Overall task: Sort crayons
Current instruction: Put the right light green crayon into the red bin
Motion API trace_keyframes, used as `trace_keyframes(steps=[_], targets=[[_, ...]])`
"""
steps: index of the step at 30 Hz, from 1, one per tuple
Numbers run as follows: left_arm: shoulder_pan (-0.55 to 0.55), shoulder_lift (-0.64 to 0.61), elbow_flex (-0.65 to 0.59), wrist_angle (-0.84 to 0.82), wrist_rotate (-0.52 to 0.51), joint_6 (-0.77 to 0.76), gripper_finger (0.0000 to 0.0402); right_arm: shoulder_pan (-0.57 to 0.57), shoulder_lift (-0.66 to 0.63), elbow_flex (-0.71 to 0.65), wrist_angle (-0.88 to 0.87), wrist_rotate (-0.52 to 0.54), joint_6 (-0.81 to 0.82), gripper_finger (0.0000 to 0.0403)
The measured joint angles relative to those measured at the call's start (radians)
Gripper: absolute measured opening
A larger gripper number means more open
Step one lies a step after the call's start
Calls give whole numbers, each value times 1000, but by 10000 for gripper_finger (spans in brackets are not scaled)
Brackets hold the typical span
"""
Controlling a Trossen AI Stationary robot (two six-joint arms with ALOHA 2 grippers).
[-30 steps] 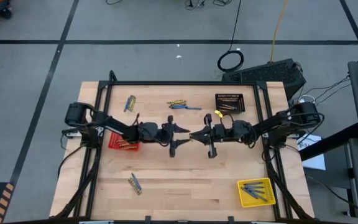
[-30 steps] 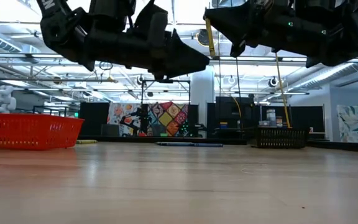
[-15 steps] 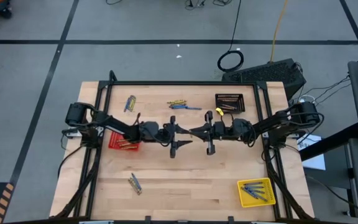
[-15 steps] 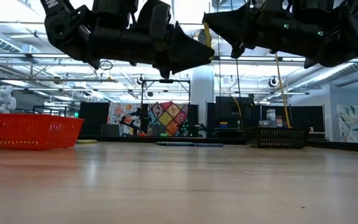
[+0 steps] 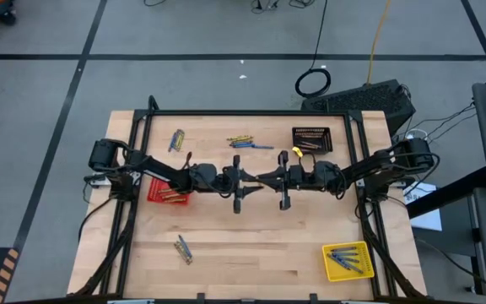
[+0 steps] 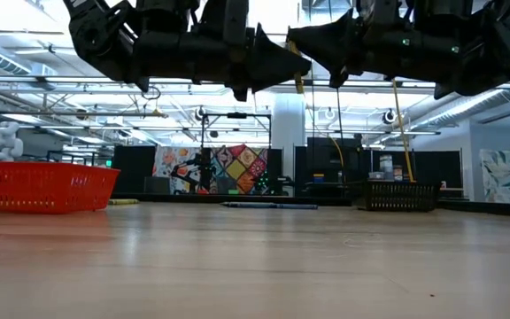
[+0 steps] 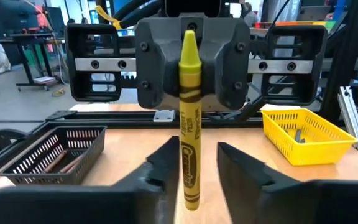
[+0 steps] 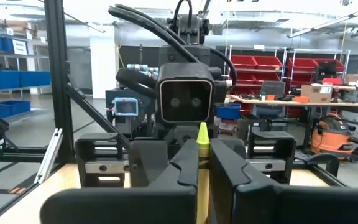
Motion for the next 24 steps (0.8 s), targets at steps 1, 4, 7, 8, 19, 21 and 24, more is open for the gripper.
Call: trace_keyframes(steps=[1,4,7,8,19,21,24], targets=[[0,0,0,2,0,1,87,0,0,0,-1,0,0,0],[-1,0,0,2,0,1,47,1,0,0,-1,-1,5,3],[-3,0,0,-1,0,-1,16,1,0,0,-2,-5,28,7],[-3,0,0,-2,0,-1,12,1,0,0,-6,-5,36,9],[-27,-123,0,-355,-117,3,10,0,-166,0,-106,26,-14,121],[-49,-203,0,-524,-201,21,10,0,-235,0,-195,27,-63,140],[-74,-335,11,-866,-283,1,10,0,-319,1,-346,28,-97,156]])
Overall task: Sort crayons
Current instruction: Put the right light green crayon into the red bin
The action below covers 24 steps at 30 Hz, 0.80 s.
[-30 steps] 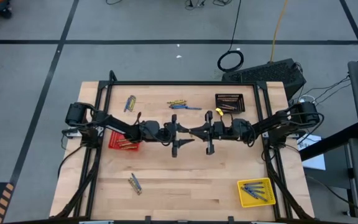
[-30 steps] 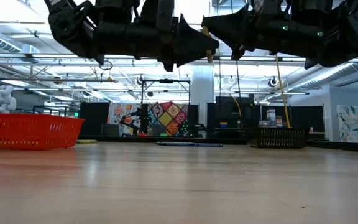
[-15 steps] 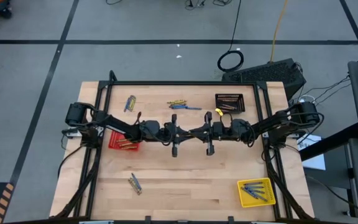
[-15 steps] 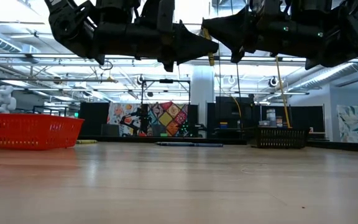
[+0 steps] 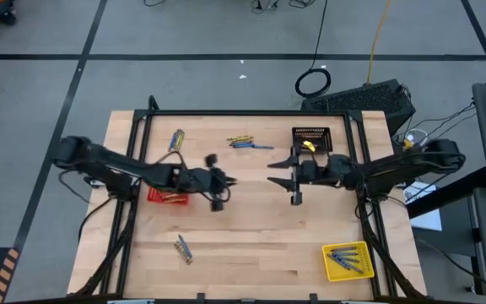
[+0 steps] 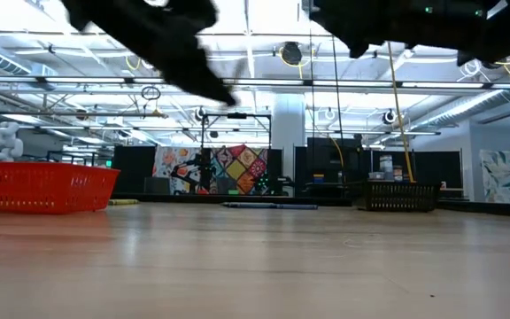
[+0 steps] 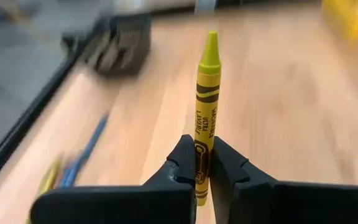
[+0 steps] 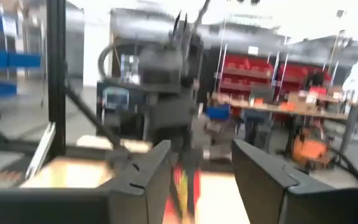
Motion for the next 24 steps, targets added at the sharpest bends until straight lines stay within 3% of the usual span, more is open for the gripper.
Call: trace_keyframes(steps=[4,6,12,15,24], targets=[[-38,-150,67,-559,-10,-137,10,0,-18,0,-113,2,2,158],[-58,-186,88,-824,39,-197,10,-1,3,0,-104,3,7,155],[-99,-204,89,-1348,193,-460,11,-4,88,0,-55,36,-2,145],[-99,-204,61,-1433,200,-532,18,-6,134,0,7,52,-1,144],[-66,-194,-2,-1383,217,-447,76,-7,156,0,60,48,-1,144]])
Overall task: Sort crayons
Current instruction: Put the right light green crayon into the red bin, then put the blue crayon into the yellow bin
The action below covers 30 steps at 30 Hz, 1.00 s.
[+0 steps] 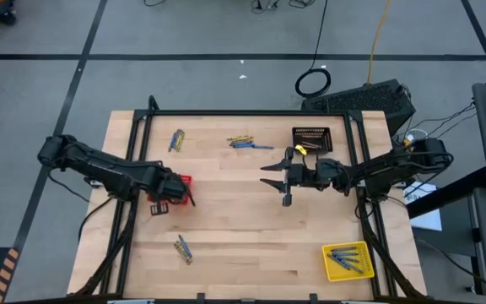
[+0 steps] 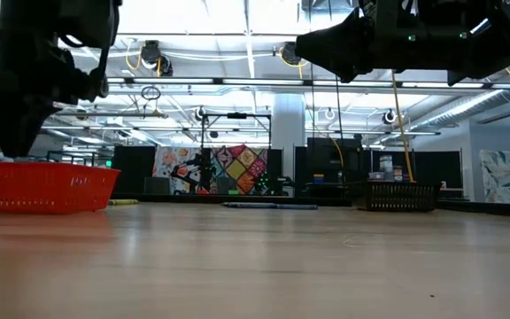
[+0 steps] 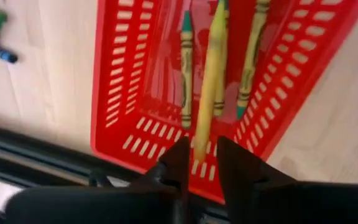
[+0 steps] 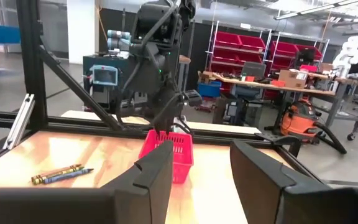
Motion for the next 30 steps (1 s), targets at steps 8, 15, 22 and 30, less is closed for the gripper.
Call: trace_keyframes(steps=[8,15,22,30], targets=[[58,2,20,21,0,0,141,0,-16,0,-18,-1,-1,144],[61,-109,116,66,-214,-36,146,0,-108,0,-233,4,-11,144],[61,-182,117,362,-650,-161,146,-2,-79,-1,-310,6,12,144],[75,-105,117,563,-731,-30,147,-9,-15,-1,-275,32,24,144]])
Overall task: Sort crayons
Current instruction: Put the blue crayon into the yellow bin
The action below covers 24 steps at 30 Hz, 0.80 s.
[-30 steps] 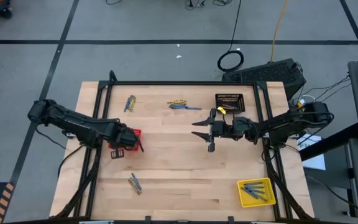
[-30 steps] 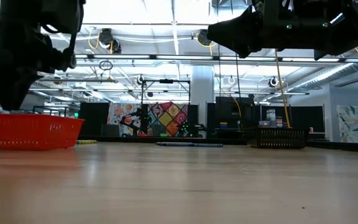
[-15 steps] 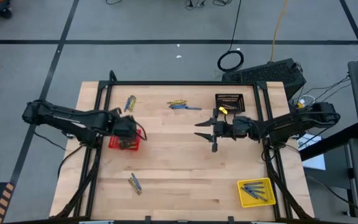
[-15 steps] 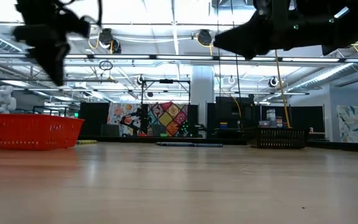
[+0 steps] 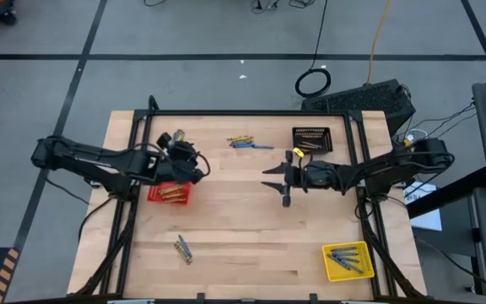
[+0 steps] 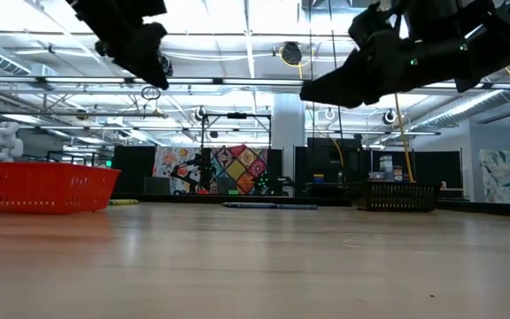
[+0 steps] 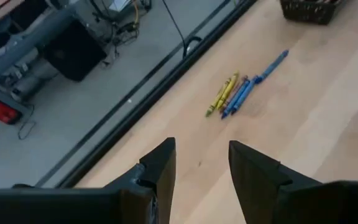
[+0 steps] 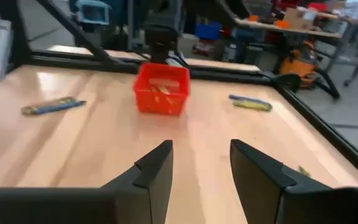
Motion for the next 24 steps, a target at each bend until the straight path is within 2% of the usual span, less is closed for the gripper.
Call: trace_keyframes(steps=[3,7,11,15,18,21,24], targets=[[3,43,0,14,11,3,147,-6,15,0,-10,56,10,144],[4,103,0,14,29,-5,147,-54,13,6,-99,125,114,144],[5,150,0,52,97,5,147,-130,12,90,-353,85,204,144],[5,177,-1,119,107,40,147,-202,41,242,-686,72,166,144],[5,178,-36,202,107,62,147,-244,98,341,-786,66,92,144],[5,178,-69,226,123,74,147,-290,174,410,-835,-14,13,144],[-1,178,-84,234,183,52,147,-345,257,458,-850,-89,-34,144]])
